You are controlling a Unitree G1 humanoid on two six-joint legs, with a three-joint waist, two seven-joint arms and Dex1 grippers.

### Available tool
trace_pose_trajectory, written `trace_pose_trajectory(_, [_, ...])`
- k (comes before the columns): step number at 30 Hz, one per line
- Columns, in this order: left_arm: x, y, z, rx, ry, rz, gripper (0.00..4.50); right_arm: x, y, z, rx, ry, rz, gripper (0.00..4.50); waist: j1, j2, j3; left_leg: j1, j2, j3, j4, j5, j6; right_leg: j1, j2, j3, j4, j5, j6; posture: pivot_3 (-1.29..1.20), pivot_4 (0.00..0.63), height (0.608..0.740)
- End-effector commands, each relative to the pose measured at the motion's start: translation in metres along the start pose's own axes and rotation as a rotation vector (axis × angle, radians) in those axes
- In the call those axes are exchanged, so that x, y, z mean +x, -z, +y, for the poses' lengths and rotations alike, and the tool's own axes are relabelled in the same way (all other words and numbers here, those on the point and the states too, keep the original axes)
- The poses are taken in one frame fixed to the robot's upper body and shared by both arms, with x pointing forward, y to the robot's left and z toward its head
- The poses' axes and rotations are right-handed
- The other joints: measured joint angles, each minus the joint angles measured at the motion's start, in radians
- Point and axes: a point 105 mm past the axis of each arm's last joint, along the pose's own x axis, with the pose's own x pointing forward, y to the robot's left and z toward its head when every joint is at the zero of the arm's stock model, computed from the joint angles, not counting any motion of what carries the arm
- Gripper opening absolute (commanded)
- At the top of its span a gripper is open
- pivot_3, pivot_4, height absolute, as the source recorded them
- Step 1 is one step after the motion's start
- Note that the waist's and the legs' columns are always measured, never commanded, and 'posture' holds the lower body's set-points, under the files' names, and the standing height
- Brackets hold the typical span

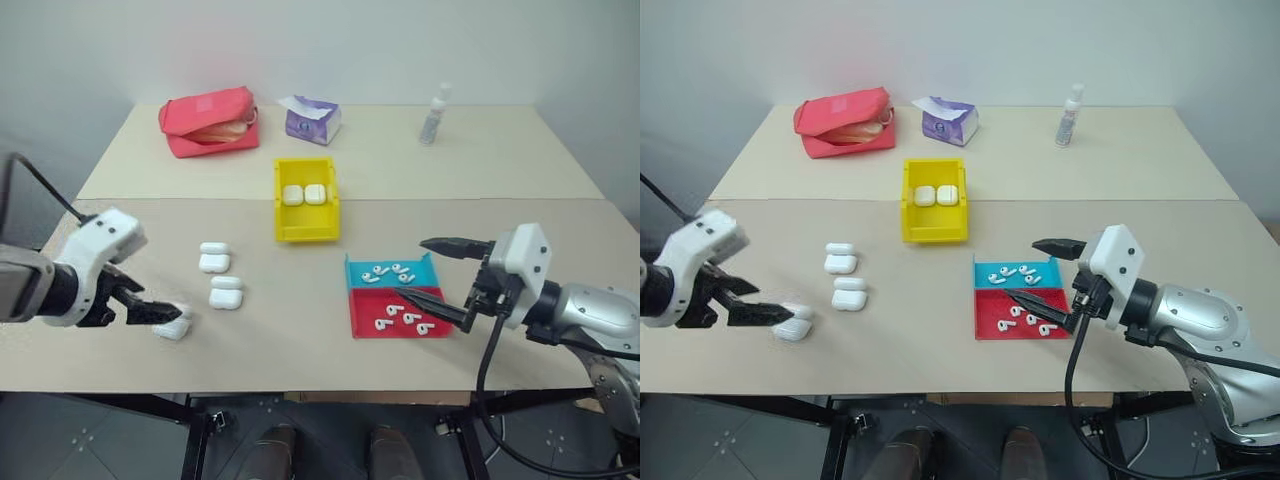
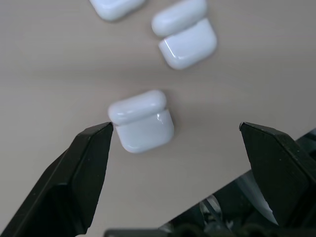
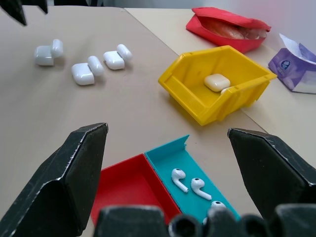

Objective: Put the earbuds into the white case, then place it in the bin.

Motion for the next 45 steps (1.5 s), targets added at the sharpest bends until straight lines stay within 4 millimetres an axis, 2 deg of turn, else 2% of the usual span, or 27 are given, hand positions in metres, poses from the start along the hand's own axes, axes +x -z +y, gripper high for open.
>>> trace_pose_trajectory(1, [0.007, 0.010, 0.008, -0.042, -0.041, 0.064, 4.46, 0.006, -0.014, 0.004, -0.042, -0.023, -0.052, 4.50, -0.001, 0.000, 0.000, 0.000, 0.000, 0.001, 0.000, 0.000, 0.000, 0.000, 0.000, 0.001, 0.000, 0.000, 0.000, 0.00, 0.150, 0.740])
trace_pose_trajectory(3, [0.013, 0.015, 0.010, -0.063, -0.048, 0.096, 4.46, 0.010, -0.019, 0.005, -0.052, -0.030, -0.070, 4.50, -0.001, 0.000, 0.000, 0.001, 0.002, 0.005, -0.001, 0.000, 0.000, -0.001, 0.002, 0.004, 0.000, 0.000, -0.001, 0.00, 0.150, 0.740])
trace_pose_trajectory(8, [0.022, 0.007, 0.011, -0.075, -0.045, 0.100, 4.46, 0.018, -0.025, 0.014, -0.050, -0.068, -0.109, 4.50, 0.007, -0.001, 0.000, 0.001, 0.002, 0.008, 0.000, -0.002, 0.003, -0.002, 0.002, 0.007, 0.000, 0.000, -0.001, 0.00, 0.150, 0.740])
trace_pose_trajectory(16, [0.045, 0.005, 0.018, -0.080, -0.111, 0.148, 4.46, 0.009, -0.032, 0.047, -0.047, -0.342, -0.093, 4.50, 0.007, -0.002, 0.001, 0.000, 0.003, 0.013, 0.001, -0.002, 0.002, -0.004, 0.002, 0.011, 0.000, 0.000, -0.001, 0.00, 0.150, 0.740])
trace_pose_trajectory(25, [0.061, 0.003, 0.018, -0.087, -0.123, 0.178, 4.46, 0.008, -0.032, 0.048, -0.064, -0.366, -0.074, 4.50, 0.006, -0.002, 0.001, 0.000, 0.004, 0.014, 0.001, -0.002, 0.002, -0.006, 0.004, 0.013, 0.002, 0.000, -0.001, 0.00, 0.150, 0.740])
trace_pose_trajectory(32, [0.060, 0.004, 0.024, -0.086, -0.165, 0.201, 4.46, 0.007, -0.031, 0.049, -0.063, -0.368, -0.067, 4.50, 0.006, -0.003, 0.001, -0.002, 0.004, 0.015, 0.001, 0.000, -0.001, -0.010, 0.004, 0.015, 0.003, 0.000, -0.001, 0.00, 0.150, 0.740])
trace_pose_trajectory(40, [0.069, 0.006, 0.025, -0.052, -0.204, 0.227, 4.46, 0.009, -0.030, 0.049, -0.062, -0.370, -0.066, 4.50, 0.007, -0.003, 0.001, -0.004, 0.004, 0.018, 0.002, 0.001, -0.002, -0.016, 0.003, 0.018, 0.009, 0.000, -0.001, 0.00, 0.150, 0.740])
trace_pose_trajectory(45, [0.070, 0.008, 0.027, -0.051, -0.224, 0.236, 3.32, 0.008, -0.029, 0.050, -0.060, -0.370, -0.060, 4.50, 0.007, -0.001, 0.000, -0.003, 0.004, 0.018, 0.002, 0.001, -0.002, -0.015, 0.003, 0.018, 0.010, 0.000, -0.001, 0.00, 0.150, 0.740])
